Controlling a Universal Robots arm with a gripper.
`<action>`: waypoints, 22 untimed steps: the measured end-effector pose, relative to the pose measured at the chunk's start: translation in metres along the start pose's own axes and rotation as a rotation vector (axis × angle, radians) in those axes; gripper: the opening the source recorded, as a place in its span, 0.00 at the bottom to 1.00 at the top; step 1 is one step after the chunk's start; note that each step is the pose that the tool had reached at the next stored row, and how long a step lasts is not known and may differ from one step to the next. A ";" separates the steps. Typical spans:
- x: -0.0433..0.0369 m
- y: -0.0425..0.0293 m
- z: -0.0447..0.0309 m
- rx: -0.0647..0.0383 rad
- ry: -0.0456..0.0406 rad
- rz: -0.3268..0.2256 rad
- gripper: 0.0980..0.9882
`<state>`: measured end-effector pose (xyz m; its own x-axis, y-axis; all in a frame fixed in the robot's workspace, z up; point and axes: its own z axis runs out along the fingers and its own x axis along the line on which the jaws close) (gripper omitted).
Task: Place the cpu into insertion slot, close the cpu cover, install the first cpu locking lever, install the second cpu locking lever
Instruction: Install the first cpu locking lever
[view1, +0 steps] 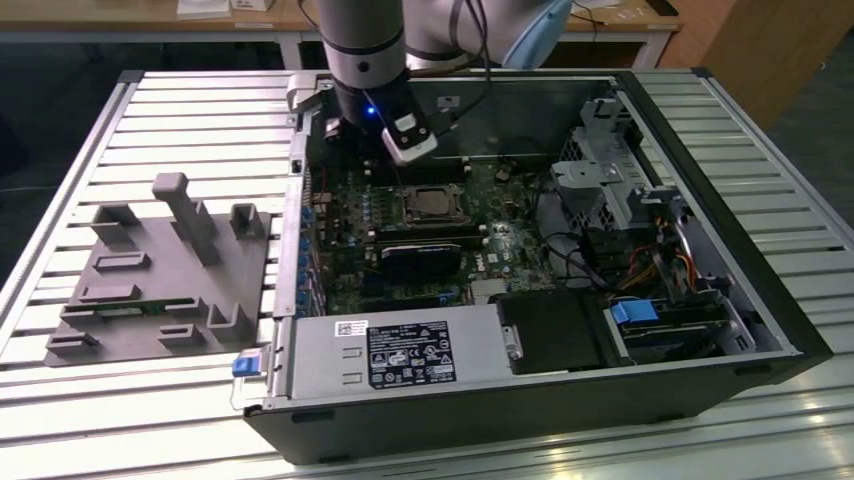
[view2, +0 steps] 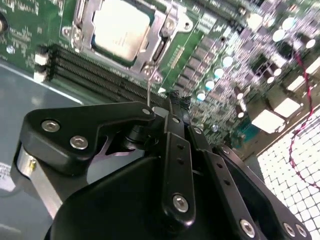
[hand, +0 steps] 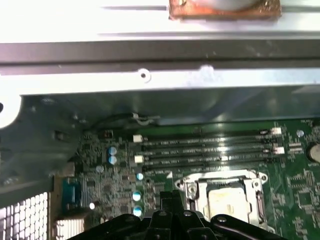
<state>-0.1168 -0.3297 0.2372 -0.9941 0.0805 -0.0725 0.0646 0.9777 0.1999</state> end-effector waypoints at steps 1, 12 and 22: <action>0.0004 0.0000 0.0000 -0.011 0.0007 0.001 0.01; -0.0010 0.0001 0.0002 -0.038 0.0023 0.003 0.01; -0.0192 0.0012 0.0020 -0.038 0.0023 0.003 0.01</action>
<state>-0.0974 -0.3296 0.2369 -0.9941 0.0833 -0.0695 0.0646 0.9692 0.2375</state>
